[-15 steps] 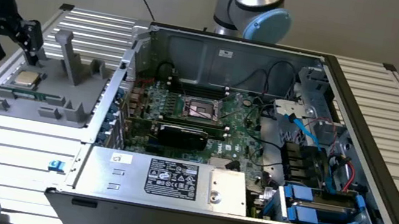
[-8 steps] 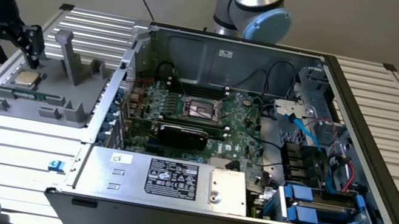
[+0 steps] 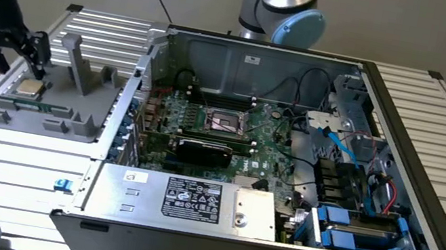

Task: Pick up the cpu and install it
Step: 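Pick up the cpu and move it towards the insertion slot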

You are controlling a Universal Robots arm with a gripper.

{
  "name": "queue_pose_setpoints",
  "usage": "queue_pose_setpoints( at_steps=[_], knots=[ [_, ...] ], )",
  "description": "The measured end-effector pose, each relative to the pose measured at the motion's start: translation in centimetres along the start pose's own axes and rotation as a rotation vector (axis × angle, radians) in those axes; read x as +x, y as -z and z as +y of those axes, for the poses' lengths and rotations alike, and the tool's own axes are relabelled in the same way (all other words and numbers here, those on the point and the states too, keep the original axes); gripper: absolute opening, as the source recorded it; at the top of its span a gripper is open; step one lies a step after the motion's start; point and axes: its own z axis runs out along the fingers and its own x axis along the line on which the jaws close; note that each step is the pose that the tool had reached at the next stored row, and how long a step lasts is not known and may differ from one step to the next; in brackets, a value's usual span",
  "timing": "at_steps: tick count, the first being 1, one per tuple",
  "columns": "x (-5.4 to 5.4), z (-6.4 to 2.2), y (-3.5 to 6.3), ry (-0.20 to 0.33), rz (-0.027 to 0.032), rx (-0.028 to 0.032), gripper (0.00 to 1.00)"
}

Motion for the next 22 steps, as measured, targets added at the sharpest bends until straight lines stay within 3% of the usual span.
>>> queue_pose_setpoints(
  at_steps=[8,22],
  knots=[
    [0.0,-0.06,-1.34,0.000,0.0019,-0.0012,0.73],
    [0.0,0.20,-2.66,0.000,0.0037,-0.0008,0.73]
  ],
)
